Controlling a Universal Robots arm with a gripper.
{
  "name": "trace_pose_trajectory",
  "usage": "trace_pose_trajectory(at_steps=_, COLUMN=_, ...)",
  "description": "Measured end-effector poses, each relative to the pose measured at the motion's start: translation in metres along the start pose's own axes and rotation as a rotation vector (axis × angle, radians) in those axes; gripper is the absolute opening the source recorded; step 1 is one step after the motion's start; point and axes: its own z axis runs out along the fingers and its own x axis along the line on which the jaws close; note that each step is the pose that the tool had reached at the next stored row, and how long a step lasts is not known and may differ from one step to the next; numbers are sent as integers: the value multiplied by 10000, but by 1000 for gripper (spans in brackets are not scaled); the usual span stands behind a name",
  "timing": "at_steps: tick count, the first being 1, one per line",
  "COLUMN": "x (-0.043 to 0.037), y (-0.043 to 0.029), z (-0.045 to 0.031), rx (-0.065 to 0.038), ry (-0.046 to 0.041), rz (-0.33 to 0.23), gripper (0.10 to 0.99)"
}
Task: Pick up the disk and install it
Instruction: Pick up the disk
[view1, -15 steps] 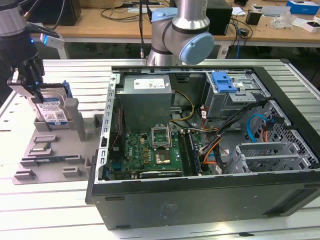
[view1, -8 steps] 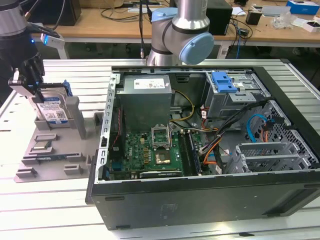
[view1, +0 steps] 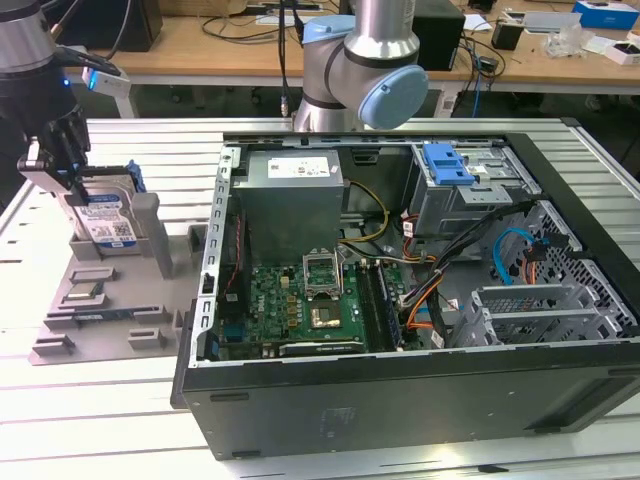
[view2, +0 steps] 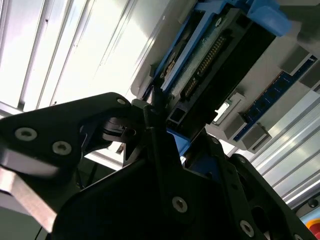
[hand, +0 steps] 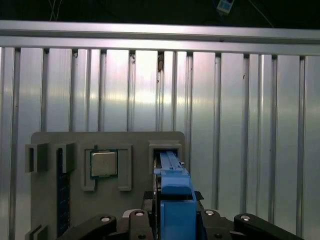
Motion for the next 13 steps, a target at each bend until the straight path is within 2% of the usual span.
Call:
trace_pose_trajectory(at_steps=3, x=0, y=-4, z=0, rx=0, ry=0, rz=0, gripper=369)
trace_pose_trajectory(at_steps=6, x=0, y=-3, z=-40, rx=1, ry=0, rz=0, gripper=369)
trace_pose_trajectory(at_steps=8, x=-1, y=-2, z=-119, rx=1, ry=0, rz=-1, gripper=369)
trace_pose_trajectory(at_steps=13, x=-9, y=1, z=-249, rx=0, ry=0, rz=0, gripper=369)
